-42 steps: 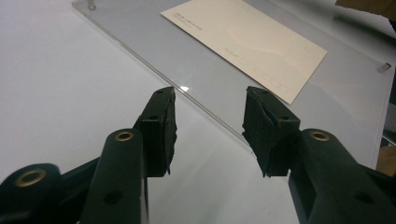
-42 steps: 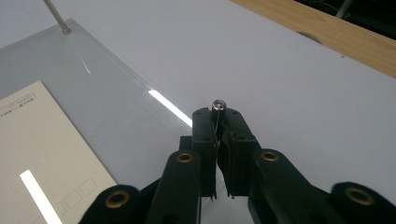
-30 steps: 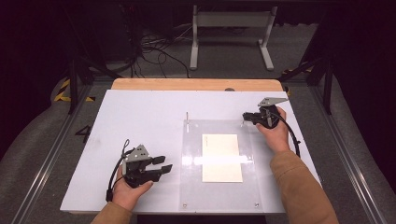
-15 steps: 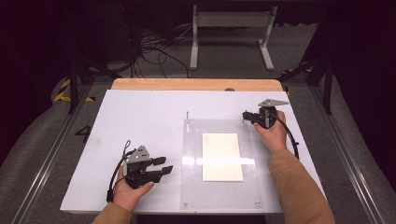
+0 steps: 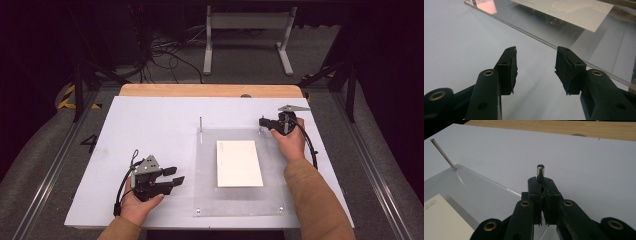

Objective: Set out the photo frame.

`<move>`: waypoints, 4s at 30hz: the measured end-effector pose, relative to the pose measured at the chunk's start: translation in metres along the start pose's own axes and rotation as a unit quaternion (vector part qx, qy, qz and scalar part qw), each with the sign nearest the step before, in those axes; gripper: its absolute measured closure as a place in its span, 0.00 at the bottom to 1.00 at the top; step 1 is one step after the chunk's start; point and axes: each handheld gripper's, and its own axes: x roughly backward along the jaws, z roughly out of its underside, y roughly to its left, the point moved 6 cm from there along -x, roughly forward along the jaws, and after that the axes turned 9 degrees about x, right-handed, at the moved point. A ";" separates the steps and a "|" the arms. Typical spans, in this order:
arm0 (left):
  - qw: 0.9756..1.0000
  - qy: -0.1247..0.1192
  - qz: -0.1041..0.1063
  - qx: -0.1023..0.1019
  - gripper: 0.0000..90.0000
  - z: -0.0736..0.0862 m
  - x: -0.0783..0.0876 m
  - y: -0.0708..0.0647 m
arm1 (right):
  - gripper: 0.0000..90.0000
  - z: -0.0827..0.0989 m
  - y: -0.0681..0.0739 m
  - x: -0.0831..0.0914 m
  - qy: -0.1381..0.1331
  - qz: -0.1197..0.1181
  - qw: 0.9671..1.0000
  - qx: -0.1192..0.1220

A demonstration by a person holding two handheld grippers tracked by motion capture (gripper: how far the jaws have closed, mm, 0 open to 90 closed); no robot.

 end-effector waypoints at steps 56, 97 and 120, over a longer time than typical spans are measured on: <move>0.954 -0.137 0.050 -0.261 0.43 -0.022 -0.032 -0.063 | 0.94 0.002 -0.008 -0.008 -0.023 -0.026 0.997 -0.074; 0.959 -0.141 0.060 -0.240 0.61 -0.032 -0.025 -0.065 | 0.53 0.008 0.024 0.095 -0.043 -0.028 0.998 0.029; 0.960 -0.136 0.061 -0.236 0.60 -0.034 -0.024 -0.066 | 0.48 0.078 0.106 0.182 -0.053 -0.085 0.981 0.166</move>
